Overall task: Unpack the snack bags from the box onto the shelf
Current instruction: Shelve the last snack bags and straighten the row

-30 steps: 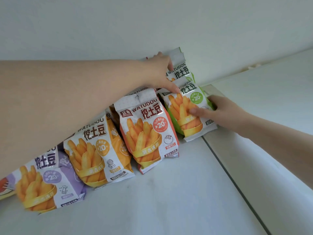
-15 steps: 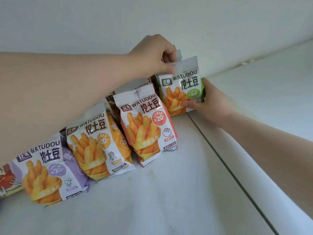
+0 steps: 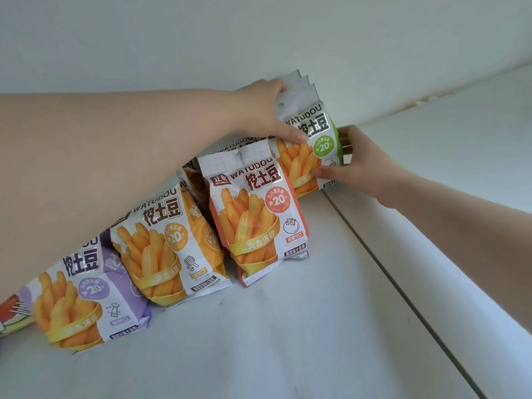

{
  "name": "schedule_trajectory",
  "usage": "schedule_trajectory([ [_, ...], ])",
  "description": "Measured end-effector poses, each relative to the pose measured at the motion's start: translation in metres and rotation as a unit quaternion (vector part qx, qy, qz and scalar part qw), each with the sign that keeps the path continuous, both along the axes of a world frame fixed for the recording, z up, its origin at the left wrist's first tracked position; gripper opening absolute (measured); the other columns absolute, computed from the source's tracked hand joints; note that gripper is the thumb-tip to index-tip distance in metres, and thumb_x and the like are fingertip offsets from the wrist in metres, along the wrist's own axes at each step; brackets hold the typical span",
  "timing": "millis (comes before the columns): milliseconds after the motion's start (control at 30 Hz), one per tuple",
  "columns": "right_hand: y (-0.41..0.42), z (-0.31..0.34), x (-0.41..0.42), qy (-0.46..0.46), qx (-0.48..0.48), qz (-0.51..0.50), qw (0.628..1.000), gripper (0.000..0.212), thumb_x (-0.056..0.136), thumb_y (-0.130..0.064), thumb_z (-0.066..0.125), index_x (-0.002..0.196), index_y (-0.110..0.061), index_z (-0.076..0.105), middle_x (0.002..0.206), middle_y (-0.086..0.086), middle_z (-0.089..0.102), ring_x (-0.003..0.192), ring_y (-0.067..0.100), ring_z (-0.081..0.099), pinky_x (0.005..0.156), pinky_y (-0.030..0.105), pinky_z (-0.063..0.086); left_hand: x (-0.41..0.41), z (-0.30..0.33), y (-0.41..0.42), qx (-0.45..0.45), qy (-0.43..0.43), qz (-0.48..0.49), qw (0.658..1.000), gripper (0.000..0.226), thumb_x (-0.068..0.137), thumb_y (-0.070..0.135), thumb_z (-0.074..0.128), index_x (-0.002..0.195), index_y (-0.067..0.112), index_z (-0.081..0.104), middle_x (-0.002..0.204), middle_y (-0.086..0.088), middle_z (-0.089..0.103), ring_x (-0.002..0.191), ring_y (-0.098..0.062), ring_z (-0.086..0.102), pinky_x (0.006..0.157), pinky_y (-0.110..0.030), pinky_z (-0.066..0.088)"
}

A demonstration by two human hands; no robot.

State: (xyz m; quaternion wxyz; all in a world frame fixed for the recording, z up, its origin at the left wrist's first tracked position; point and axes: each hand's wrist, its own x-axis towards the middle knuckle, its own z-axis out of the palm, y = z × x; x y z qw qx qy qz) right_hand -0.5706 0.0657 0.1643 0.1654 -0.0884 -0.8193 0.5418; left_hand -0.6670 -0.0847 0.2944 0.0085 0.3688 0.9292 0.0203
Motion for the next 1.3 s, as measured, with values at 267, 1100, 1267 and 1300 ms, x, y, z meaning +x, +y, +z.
schedule_trajectory([
  [267,0.017,0.012,-0.02,-0.002,-0.252,-0.028,0.967,0.065,0.096,-0.059,0.042,0.153,-0.03,0.029,0.159,-0.012,0.027,0.147,0.01,0.024,0.121,0.037,0.02,-0.007,-0.003,-0.005,-0.01,-0.032,0.006,0.999,0.116,0.065,0.068,0.067,0.154,0.019,0.009,0.162,0.0,0.005,0.145,-0.02,0.021,0.114,-0.03,0.023],
  [1100,-0.025,0.008,0.043,0.035,-0.154,-0.156,0.975,0.048,0.096,-0.052,0.048,0.136,-0.026,0.047,0.131,-0.009,0.052,0.117,0.011,0.051,0.102,0.034,0.04,0.016,0.022,-0.048,0.122,-0.014,-0.004,0.992,0.066,0.08,0.055,0.064,0.137,0.028,0.043,0.142,0.003,0.044,0.131,-0.013,0.041,0.098,-0.026,0.033],
  [1267,-0.089,0.006,0.098,-0.024,-0.078,-0.044,0.996,0.057,0.079,-0.044,0.076,0.124,-0.025,0.048,0.109,-0.007,0.058,0.093,0.008,0.056,0.077,0.028,0.046,0.049,0.025,-0.083,0.099,-0.086,0.023,0.991,0.081,0.061,0.06,0.069,0.131,0.024,0.049,0.124,0.011,0.057,0.114,-0.006,0.055,0.102,-0.027,0.042],
  [1300,-0.098,0.005,0.099,-0.058,-0.049,-0.015,0.997,0.066,0.073,-0.047,0.079,0.126,-0.026,0.046,0.107,-0.009,0.057,0.096,0.01,0.057,0.08,0.03,0.049,0.058,0.023,-0.087,0.051,-0.105,0.029,0.993,0.092,0.056,0.063,0.067,0.136,0.024,0.044,0.125,0.011,0.056,0.115,-0.007,0.054,0.103,-0.027,0.041],
])
